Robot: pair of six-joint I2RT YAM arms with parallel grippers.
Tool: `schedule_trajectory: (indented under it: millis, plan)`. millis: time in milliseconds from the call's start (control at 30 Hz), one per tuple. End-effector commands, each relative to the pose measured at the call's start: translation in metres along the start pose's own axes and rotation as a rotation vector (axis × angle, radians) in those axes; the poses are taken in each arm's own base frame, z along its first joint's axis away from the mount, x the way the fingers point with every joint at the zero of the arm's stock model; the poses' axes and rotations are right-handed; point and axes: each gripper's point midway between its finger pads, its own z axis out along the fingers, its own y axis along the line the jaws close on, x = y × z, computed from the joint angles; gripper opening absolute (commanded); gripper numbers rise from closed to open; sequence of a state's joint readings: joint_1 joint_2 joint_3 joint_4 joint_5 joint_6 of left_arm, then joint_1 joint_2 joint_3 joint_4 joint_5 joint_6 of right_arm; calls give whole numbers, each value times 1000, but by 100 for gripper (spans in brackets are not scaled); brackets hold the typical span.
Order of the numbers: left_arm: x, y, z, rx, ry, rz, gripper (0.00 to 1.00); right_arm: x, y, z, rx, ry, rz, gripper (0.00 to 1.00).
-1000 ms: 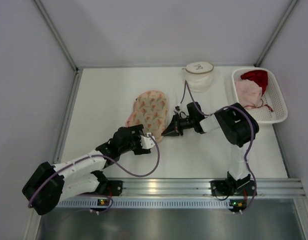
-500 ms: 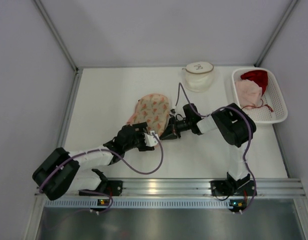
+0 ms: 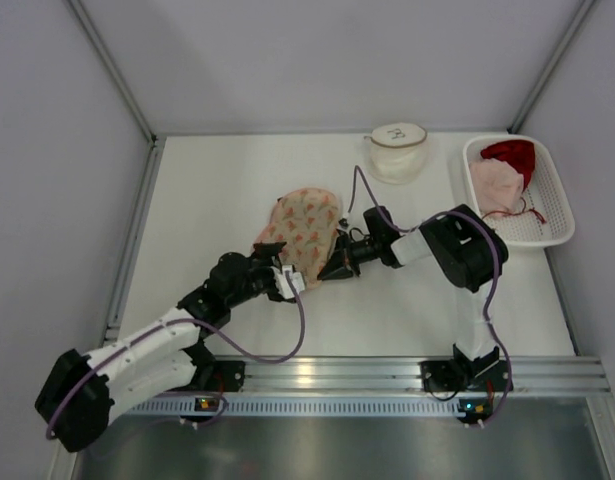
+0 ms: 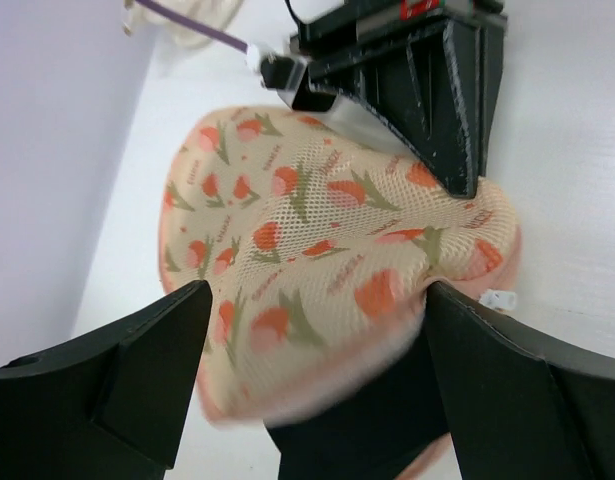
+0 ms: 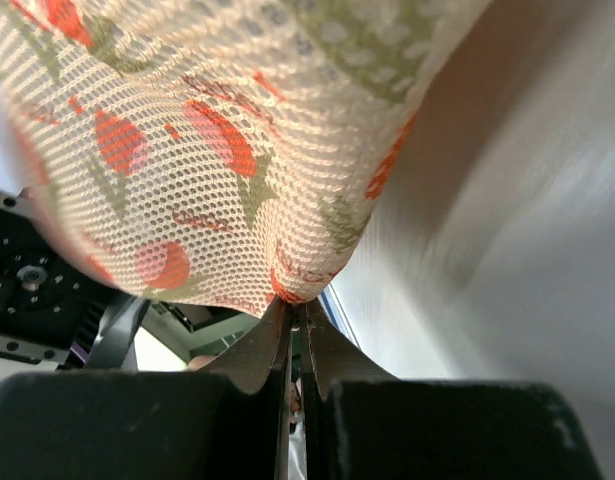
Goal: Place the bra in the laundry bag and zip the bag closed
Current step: Adjust the bra in the laundry bag.
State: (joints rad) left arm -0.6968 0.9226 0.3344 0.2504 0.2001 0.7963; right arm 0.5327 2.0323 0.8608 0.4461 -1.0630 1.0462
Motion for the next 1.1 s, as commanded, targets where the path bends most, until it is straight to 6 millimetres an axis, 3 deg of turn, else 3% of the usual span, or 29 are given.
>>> schedule_trajectory:
  millis: [0, 33, 233, 367, 667, 800, 1067]
  plan:
    - [-8, -18, -23, 103, -12, -5, 92, -6, 7, 3, -19, 10, -53, 0]
    - [1, -28, -29, 138, 30, -21, 92, -6, 7, 3, -19, 10, -56, 0]
    - [19, -28, -40, 104, 125, -64, 92, -5, 7, 2, -15, 13, -62, 0]
    - [26, -36, -39, 118, 139, -77, 91, -2, 5, 2, -8, 22, -62, 0]
    - [44, -33, -24, 86, 181, -86, 91, -1, 4, 1, -10, 31, -58, 0]
    - [40, -17, -15, 29, 153, -91, 91, 1, 1, 1, -3, 39, -65, 0]
    - [25, -10, -17, 26, 101, -110, 91, 2, -3, 1, 16, 44, -68, 0]
